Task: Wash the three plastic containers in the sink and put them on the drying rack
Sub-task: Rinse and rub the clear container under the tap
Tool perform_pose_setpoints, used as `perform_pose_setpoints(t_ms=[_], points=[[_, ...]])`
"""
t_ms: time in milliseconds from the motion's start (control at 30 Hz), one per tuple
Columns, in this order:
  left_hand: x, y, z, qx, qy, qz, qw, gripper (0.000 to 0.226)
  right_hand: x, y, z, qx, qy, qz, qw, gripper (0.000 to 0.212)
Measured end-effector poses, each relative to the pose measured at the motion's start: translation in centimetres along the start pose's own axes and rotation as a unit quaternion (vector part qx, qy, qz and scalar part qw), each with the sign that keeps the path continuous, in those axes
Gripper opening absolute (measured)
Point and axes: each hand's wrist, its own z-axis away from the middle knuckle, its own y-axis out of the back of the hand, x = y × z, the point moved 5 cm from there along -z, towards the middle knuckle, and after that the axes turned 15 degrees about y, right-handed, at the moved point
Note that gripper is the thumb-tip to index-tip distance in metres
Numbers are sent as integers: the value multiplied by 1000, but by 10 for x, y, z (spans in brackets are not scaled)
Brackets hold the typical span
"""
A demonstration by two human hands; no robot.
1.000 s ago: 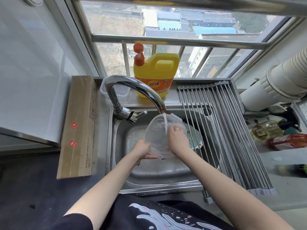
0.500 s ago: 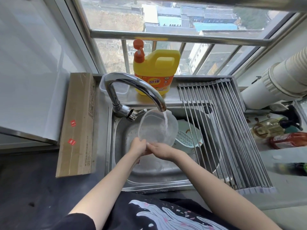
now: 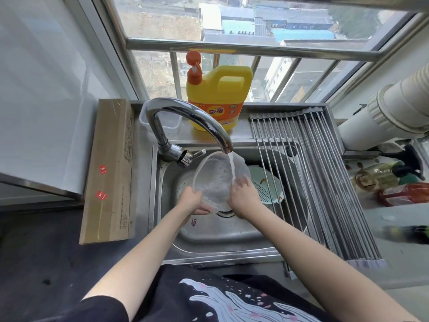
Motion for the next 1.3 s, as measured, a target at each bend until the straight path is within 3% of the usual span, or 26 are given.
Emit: perform_pose_setpoints(t_ms=[100,167,233,300,367,467,533,600,700,767,867,933,1033,1100,1200,1300], points=[[-1,3,0,32,-6,-9,999,34,-30,-3,2,-19,88,-240,967,58],[-1,6,-2,52,-5,-31,998,29,-41,-4,2,-3,112,-314,943,55],[-3,8,-5,40,-3,-31,999,25,-42,-7,7,-11,138,-290,947,52],[-4,13,-7,30,5,-23,999,21,-29,-11,10,-30,148,-165,975,55],[-8,17,-5,23,23,-46,998,16,-5,-15,9,-26,108,-60,992,59],[-19,8,-1,-34,39,-59,997,27,11,-11,4,-35,41,1,999,50],[-21,-1,-1,-69,37,-21,997,29,0,-3,2,-15,16,49,999,65],[-19,-8,-1,-73,27,37,996,26,-20,6,4,22,22,-67,997,72],[-17,-7,-1,-41,12,76,996,33,-52,6,8,36,121,-291,948,50],[-17,-8,-3,-50,16,77,996,31,-52,8,12,45,150,-295,943,43],[-12,-3,4,-50,27,87,995,28,-34,13,17,11,177,-170,969,46],[-12,0,4,-38,39,98,994,26,-13,12,18,-34,167,-39,985,60],[-14,-1,5,-15,58,50,997,28,-1,3,16,-83,147,76,983,77],[-13,0,1,-10,63,13,998,32,-10,-6,15,-86,140,41,986,83],[-18,0,1,-24,77,7,997,29,-26,-10,17,-70,89,-152,982,83],[-22,-9,16,-66,68,34,995,20,-39,-6,10,-6,1,-253,968,80]])
